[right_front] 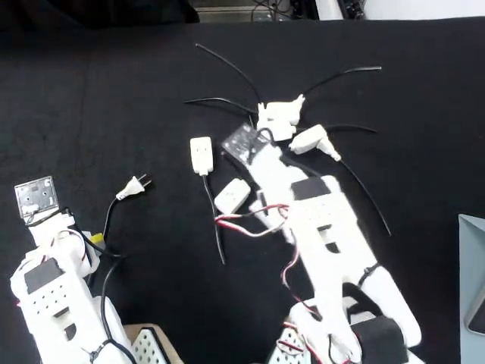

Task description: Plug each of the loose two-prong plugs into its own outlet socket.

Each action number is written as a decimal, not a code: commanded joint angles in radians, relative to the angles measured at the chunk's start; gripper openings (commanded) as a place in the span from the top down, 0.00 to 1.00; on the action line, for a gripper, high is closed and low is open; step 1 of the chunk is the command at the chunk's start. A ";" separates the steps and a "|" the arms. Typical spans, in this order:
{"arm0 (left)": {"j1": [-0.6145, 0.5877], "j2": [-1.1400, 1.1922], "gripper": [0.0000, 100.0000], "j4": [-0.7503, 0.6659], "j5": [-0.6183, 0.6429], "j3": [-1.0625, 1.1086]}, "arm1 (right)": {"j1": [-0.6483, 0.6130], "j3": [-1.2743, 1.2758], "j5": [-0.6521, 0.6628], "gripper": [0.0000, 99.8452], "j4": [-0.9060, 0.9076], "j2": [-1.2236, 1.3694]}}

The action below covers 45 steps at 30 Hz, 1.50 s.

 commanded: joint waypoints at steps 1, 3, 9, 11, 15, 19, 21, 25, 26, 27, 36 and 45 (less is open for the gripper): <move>-0.004 -0.014 0.71 -0.020 0.005 -0.018 | -0.052 -0.050 -0.109 0.98 -0.121 -0.001; -0.004 -0.014 0.71 -0.020 0.005 -0.018 | -0.060 -0.054 -0.157 0.97 -0.166 0.031; -0.004 -0.014 0.71 -0.020 0.005 -0.018 | -0.060 -0.079 -0.186 0.80 -0.064 0.047; -0.004 -0.014 0.71 -0.020 0.005 -0.018 | -0.061 -0.093 -0.186 0.82 -0.009 0.031; -0.004 -0.014 0.71 -0.020 -0.023 -0.018 | -0.052 -0.076 -0.184 0.86 0.035 -0.012; -0.004 -0.014 0.71 -0.020 -0.026 -0.018 | -0.049 -0.015 -0.180 0.87 0.040 -0.015; -0.004 -0.014 0.71 -0.020 -0.026 -0.018 | -0.051 -0.002 -0.184 0.87 0.040 -0.004; -0.004 -0.014 0.71 -0.020 -0.026 -0.018 | -0.068 0.004 -0.187 0.87 0.044 0.015; -0.004 -0.014 0.71 -0.020 -0.026 -0.018 | -0.077 0.008 -0.187 0.87 0.049 0.019; -0.004 -0.014 0.71 -0.020 -0.026 -0.018 | -0.083 0.010 -0.187 0.87 0.061 0.025; -0.004 -0.014 0.71 -0.020 -0.026 -0.018 | -0.146 0.018 -0.189 0.87 0.190 -0.041; -0.004 -0.014 0.71 -0.020 -0.028 -0.018 | -0.141 0.096 -0.189 0.87 0.054 0.079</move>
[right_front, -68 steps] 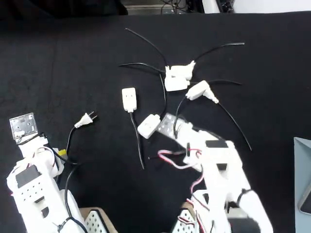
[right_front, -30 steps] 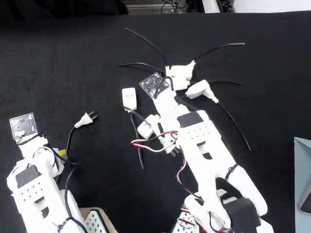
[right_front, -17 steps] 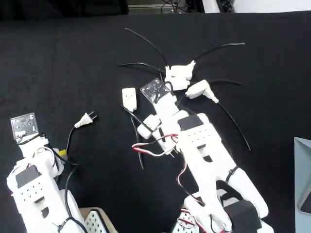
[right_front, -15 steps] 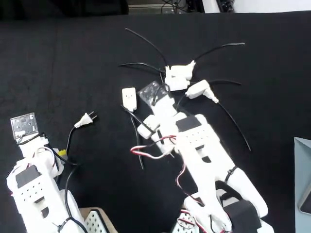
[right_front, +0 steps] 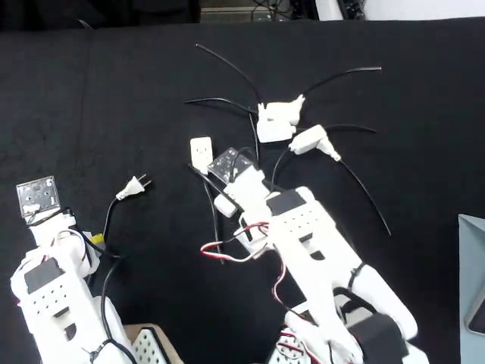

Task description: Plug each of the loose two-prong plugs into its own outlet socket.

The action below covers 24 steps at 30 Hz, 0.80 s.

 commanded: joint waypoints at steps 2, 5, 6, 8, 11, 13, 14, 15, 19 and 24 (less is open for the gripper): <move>-0.004 -0.014 0.71 -0.020 -0.008 -0.018 | -0.006 0.001 -0.011 0.87 -0.075 0.085; -0.004 -0.014 0.71 -0.020 -0.008 -0.018 | -0.005 -0.007 -0.009 0.87 -0.097 0.124; -0.004 -0.014 0.71 -0.020 -0.008 -0.018 | -0.003 -0.010 -0.009 0.87 -0.101 0.125; -0.004 -0.014 0.71 -0.020 -0.008 -0.018 | 0.011 -0.015 -0.009 0.87 -0.103 0.125; -0.004 -0.014 0.71 -0.020 -0.008 -0.018 | 0.021 -0.033 -0.008 0.87 -0.100 0.133; -0.004 -0.014 0.71 -0.020 -0.008 -0.018 | 0.020 -0.031 -0.003 0.87 -0.100 0.133; -0.004 -0.014 0.71 -0.020 -0.008 -0.018 | 0.017 -0.031 -0.003 0.87 -0.098 0.133; -0.004 -0.014 0.71 -0.020 -0.008 -0.018 | 0.017 -0.031 -0.003 0.87 -0.098 0.133; -0.004 -0.014 0.71 -0.020 -0.008 -0.018 | 0.020 -0.035 -0.003 0.87 -0.101 0.133; -0.004 -0.014 0.71 -0.020 -0.008 -0.018 | 0.021 -0.031 0.000 0.93 -0.103 0.133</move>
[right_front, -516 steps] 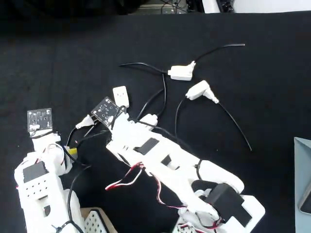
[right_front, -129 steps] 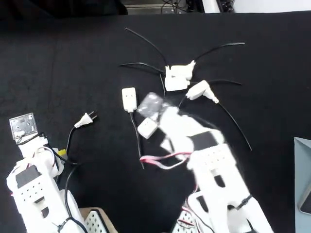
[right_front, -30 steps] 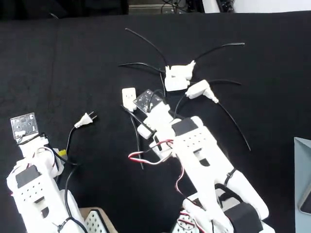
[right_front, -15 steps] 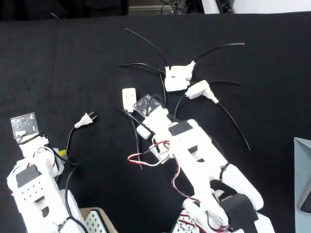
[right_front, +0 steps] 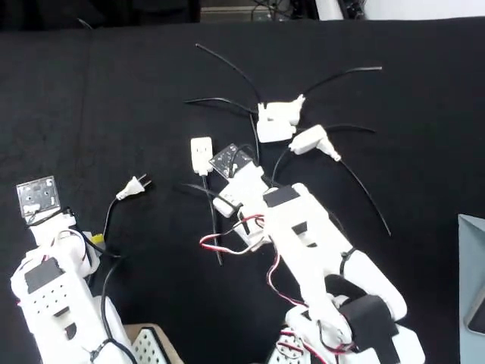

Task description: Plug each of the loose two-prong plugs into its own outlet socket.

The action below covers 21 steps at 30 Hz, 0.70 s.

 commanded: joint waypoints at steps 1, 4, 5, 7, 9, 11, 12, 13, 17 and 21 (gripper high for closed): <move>-0.004 -0.014 0.71 -0.020 -0.008 -0.018 | 0.006 -0.004 0.002 0.93 -0.006 0.012; -0.004 -0.014 0.71 -0.020 -0.008 -0.018 | 0.006 -0.002 0.002 0.94 -0.006 0.013; -0.005 -0.014 0.71 -0.020 -0.008 -0.018 | 0.006 -0.002 0.002 0.93 -0.006 0.013; -0.005 -0.014 0.71 -0.020 -0.008 -0.018 | 0.006 -0.002 0.002 0.93 -0.002 0.016; -0.005 -0.014 0.71 -0.020 -0.008 -0.018 | 0.006 -0.002 0.012 0.93 0.002 0.039; -0.005 -0.014 0.71 -0.020 -0.008 -0.018 | 0.006 -0.002 0.054 0.93 0.002 0.077; -0.005 -0.014 0.71 -0.020 -0.008 -0.018 | 0.006 -0.005 0.069 0.93 0.002 0.097; -0.005 -0.014 0.71 -0.020 -0.008 -0.018 | 0.006 -0.010 0.077 0.93 0.002 0.114; -0.007 -0.014 0.71 -0.020 -0.008 -0.018 | 0.000 -0.016 0.083 0.93 0.006 0.140; -0.005 -0.014 0.71 -0.020 -0.008 -0.018 | 0.000 -0.041 0.084 0.91 0.072 0.143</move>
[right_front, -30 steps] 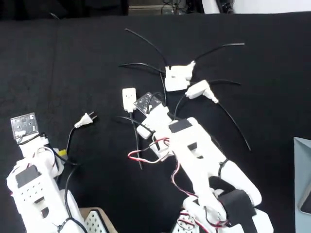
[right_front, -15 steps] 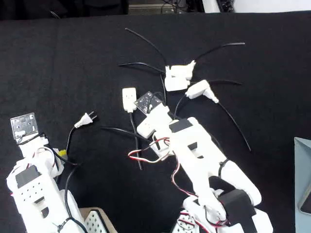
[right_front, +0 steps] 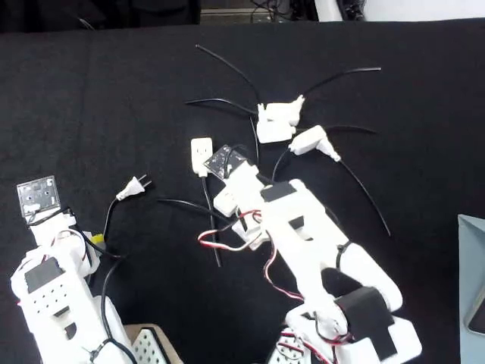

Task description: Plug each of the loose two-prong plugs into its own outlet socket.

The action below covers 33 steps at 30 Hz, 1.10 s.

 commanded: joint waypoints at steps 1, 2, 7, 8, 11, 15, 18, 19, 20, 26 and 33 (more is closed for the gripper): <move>-0.005 -0.014 0.71 -0.020 -0.008 -0.018 | -0.003 -0.001 0.009 0.89 0.081 0.056; -0.005 -0.014 0.71 -0.020 -0.008 -0.018 | -0.003 -0.007 0.009 0.87 0.104 0.056; -0.005 -0.014 0.71 -0.020 -0.008 -0.018 | -0.003 -0.016 0.058 0.84 0.138 0.056; -0.005 -0.014 0.71 -0.020 -0.008 -0.018 | -0.003 -0.016 0.061 0.84 0.138 0.058; -0.005 -0.014 0.71 -0.020 -0.008 -0.018 | 0.000 -0.018 0.064 0.84 0.138 0.058; -0.005 -0.014 0.71 -0.020 -0.008 -0.018 | 0.003 -0.021 0.064 0.95 0.087 0.051; -0.005 -0.014 0.71 -0.020 -0.008 -0.018 | 0.014 -0.022 0.066 0.98 0.066 0.048; -0.005 -0.014 0.71 -0.020 -0.008 -0.018 | 0.018 -0.025 0.066 0.98 0.066 0.048; -0.005 -0.014 0.71 -0.020 -0.008 -0.018 | 0.020 -0.035 0.066 0.98 0.066 0.048; -0.005 -0.014 0.71 -0.020 -0.008 -0.018 | 0.023 -0.051 0.063 0.92 0.077 0.048; -0.005 -0.014 0.71 -0.020 -0.008 -0.018 | 0.025 -0.125 0.058 0.89 0.192 0.048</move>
